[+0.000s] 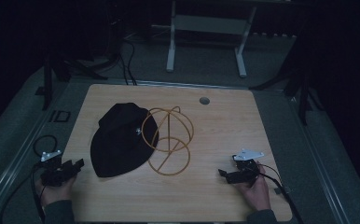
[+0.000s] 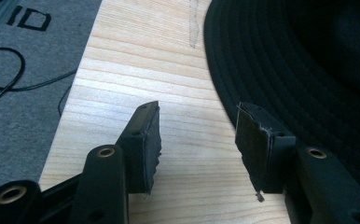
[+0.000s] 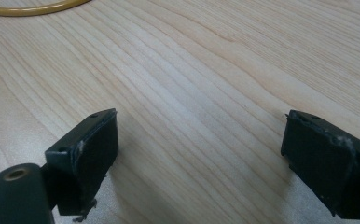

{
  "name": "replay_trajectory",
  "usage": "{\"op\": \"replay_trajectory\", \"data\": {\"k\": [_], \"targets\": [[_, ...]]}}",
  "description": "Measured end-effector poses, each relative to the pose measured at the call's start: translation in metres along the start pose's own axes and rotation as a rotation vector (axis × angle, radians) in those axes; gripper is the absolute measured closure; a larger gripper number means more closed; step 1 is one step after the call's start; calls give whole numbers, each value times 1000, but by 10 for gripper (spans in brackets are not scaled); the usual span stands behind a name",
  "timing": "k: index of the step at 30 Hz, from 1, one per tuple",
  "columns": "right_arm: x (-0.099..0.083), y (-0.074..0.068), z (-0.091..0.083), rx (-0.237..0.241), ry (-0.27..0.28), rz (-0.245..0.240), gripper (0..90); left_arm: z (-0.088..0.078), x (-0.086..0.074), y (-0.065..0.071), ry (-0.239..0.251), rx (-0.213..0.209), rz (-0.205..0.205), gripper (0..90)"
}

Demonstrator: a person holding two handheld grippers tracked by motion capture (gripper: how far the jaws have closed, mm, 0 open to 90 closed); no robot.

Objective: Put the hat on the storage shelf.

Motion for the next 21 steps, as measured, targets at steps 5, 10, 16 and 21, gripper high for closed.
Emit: {"op": "replay_trajectory", "data": {"k": [5, 10, 16, 21], "targets": [[-1, 0, -1, 0, 0, -1, 109, 0, 1, 3, 3, -1, 10, 499], [-1, 0, -1, -6, -1, 3, 110, -2, 5, 7, 9, -15, 0, 505], [-1, 0, -1, -10, -1, 8, 111, -9, 11, 18, 2, -39, 8, 517], [-2, -1, -2, -14, -1, 12, 111, -17, 19, 27, -1, -56, 18, 522]]}}
Point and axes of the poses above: each handheld gripper's, and its own axes: z roughly forward along the jaws, x roughly out of its top, y roughly to its right, the point moved 2 cm from there along z, roughly forward along the jaws, and after that the axes turned 6 degrees about -x, right-handed, at the moved point
